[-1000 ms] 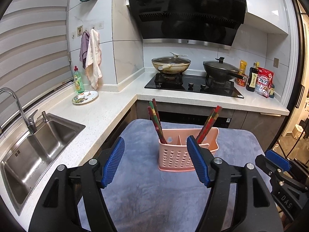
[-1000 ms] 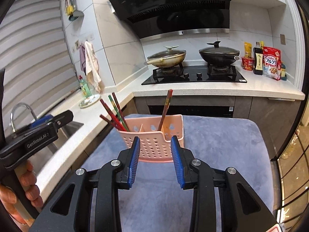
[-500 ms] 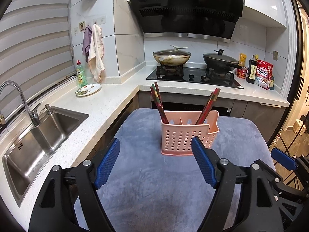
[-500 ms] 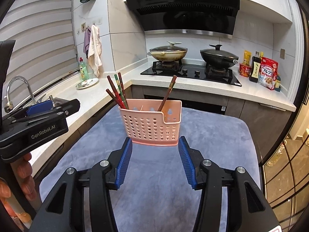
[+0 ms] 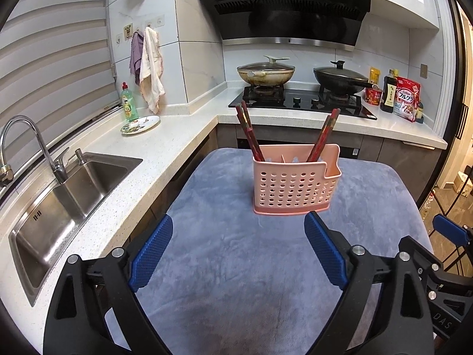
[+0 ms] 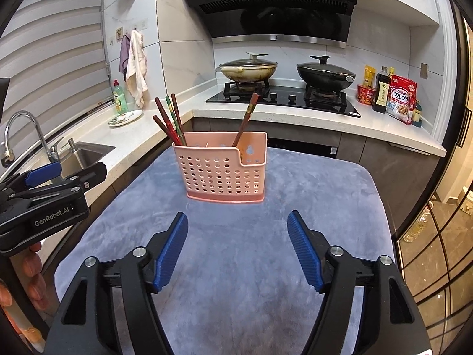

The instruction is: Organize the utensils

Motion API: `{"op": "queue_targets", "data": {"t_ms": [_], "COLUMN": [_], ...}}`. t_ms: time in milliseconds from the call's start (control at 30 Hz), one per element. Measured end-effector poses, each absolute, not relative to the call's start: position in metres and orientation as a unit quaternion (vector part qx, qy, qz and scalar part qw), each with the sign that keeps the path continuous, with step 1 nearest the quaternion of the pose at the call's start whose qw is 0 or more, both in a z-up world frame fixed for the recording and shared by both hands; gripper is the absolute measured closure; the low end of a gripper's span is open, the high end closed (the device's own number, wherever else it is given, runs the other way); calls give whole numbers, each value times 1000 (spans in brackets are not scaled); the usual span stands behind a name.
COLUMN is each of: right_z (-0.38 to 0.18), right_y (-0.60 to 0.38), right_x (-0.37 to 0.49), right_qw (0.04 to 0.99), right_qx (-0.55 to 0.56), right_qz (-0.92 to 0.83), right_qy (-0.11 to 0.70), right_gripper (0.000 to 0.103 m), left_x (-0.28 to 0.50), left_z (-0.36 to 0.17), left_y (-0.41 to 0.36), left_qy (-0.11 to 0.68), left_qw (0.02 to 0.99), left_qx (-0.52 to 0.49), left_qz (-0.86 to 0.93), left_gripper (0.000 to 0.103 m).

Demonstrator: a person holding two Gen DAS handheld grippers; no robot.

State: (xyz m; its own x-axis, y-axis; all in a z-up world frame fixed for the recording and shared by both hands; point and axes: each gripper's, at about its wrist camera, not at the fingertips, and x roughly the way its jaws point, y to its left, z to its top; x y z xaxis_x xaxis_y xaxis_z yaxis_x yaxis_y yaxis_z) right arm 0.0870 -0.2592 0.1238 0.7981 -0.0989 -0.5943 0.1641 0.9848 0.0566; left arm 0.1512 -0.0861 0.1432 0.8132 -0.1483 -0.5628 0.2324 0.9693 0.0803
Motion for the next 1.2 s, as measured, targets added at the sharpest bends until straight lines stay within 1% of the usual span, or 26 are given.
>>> {"op": "queue_targets", "data": {"t_ms": [167, 200, 400, 833, 1200], "right_z": [118, 117, 114, 102, 100], "right_y": [-262, -263, -259, -257, -262], "right_x": [83, 82, 81, 82, 89], "right_qw": [944, 944, 943, 937, 935], "right_qx": [67, 67, 48, 61, 71], "right_qz": [-69, -69, -80, -73, -84], "right_qy": [315, 317, 320, 336, 337], "right_gripper": [29, 27, 20, 19, 18], "left_x": [147, 146, 142, 141, 141], "left_z": [137, 135, 130, 116, 113], "left_y": [-87, -87, -87, -89, -92], "left_qy": [297, 299, 304, 331, 332], "left_qw": [947, 946, 945, 936, 934], "left_qx": [81, 83, 84, 83, 91], "left_qz": [-96, -95, -88, -92, -92], "left_gripper": [14, 12, 8, 7, 7]}}
